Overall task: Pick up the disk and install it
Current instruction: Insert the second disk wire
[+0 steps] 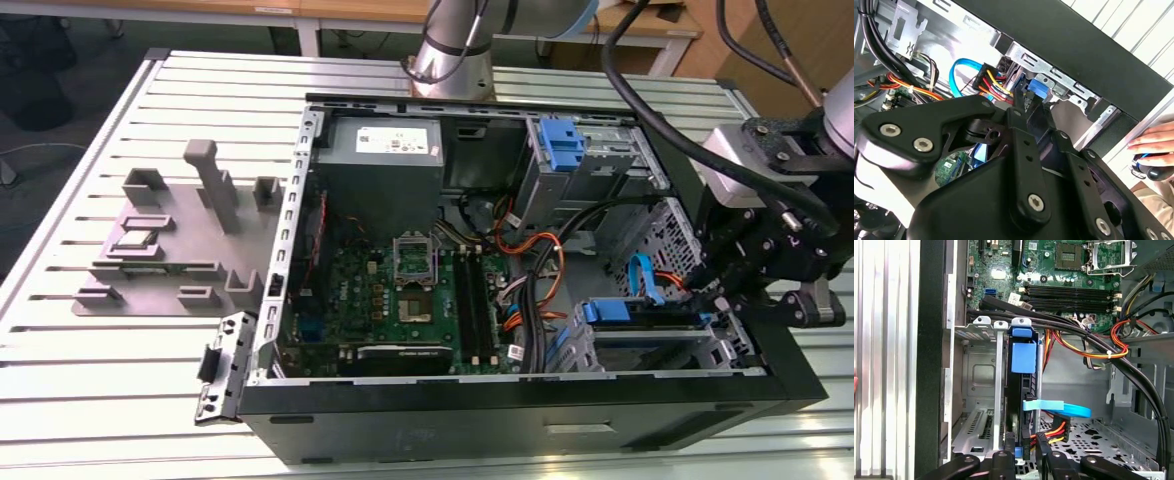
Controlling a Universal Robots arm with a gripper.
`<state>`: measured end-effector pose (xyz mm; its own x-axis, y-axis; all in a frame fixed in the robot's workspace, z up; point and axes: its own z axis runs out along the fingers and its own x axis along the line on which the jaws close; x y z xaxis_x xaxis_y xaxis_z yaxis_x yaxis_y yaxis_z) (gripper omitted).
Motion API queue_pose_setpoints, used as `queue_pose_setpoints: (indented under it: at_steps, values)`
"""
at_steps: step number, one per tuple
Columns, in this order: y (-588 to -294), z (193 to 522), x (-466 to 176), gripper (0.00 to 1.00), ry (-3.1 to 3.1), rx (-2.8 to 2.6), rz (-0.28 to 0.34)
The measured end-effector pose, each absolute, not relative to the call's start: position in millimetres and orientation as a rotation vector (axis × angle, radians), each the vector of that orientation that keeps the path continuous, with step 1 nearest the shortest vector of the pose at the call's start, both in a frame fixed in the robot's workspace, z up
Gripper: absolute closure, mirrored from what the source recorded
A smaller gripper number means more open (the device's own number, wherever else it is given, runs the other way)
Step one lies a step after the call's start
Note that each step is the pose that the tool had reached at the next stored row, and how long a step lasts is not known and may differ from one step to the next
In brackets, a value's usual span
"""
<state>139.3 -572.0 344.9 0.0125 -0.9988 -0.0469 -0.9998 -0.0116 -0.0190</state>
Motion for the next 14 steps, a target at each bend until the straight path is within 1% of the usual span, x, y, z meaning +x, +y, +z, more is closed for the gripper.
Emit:
queue_pose_setpoints:
  at_steps: [14]
  values:
    - [-572.0, 342.2, 144.0, 0.69, 2.175, -2.202, 0.031]
